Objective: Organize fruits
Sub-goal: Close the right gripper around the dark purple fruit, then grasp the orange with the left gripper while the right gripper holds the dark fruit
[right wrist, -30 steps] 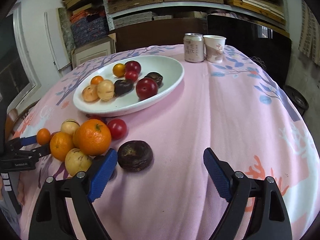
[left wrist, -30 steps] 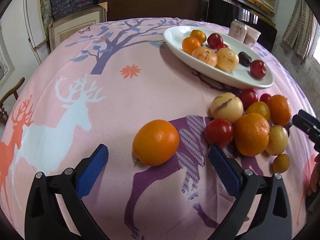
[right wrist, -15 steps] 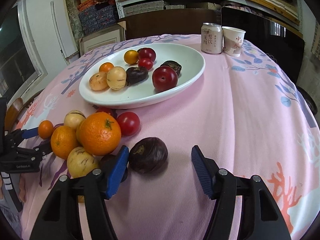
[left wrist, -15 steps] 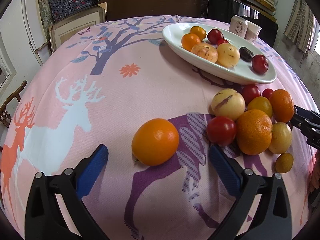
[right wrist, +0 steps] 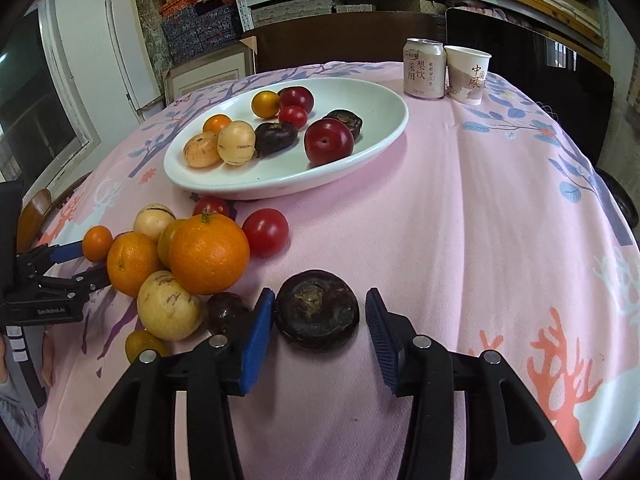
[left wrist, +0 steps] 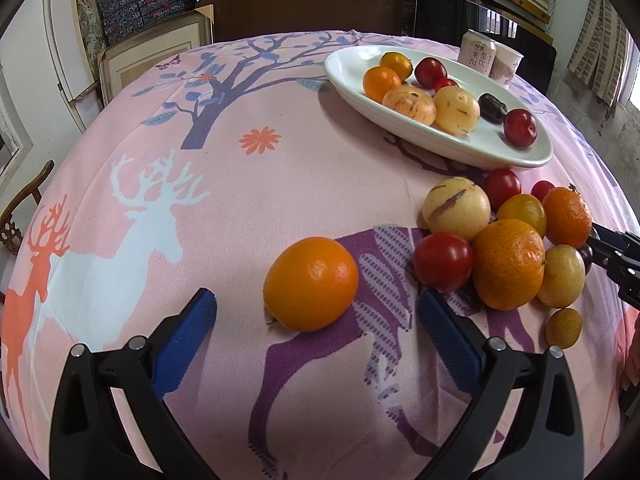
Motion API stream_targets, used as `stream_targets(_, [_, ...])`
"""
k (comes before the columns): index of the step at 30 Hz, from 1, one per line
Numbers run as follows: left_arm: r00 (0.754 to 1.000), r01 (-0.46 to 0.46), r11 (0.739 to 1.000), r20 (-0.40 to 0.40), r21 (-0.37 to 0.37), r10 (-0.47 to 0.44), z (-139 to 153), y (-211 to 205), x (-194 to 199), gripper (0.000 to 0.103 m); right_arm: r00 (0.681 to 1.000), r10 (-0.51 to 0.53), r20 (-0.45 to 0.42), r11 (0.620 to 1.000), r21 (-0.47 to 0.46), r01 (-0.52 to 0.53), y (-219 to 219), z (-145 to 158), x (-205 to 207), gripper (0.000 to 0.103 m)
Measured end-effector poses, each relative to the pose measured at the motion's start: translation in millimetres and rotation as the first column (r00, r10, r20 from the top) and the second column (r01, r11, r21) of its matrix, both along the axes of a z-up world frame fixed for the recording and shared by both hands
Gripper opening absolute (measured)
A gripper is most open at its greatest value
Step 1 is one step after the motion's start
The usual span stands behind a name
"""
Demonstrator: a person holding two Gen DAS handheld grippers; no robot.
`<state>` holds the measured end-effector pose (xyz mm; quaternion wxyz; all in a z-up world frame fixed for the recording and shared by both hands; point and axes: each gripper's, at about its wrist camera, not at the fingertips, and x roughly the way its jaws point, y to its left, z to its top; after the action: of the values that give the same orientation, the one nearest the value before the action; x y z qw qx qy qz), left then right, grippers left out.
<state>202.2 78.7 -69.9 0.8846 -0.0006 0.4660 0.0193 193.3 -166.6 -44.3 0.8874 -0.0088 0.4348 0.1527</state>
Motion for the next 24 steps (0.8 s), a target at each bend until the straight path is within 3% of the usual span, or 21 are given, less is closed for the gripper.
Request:
stream_targets(7, [1.000,0.001,1.000,0.000,0.001,-0.001,0.0,-0.5,0.3,0.099,0.999,-0.041,0.036,0.992,-0.115,0.045,-4.7,1.3,-5.4,0.042])
stream_targets(24, [1.000,0.019,1.000,0.001,-0.017,-0.019,1.0,3.6,1.2,0.099,0.999,-0.041,0.018,0.992,-0.116,0.043,-5.9,-2.0,-1.2,0.044])
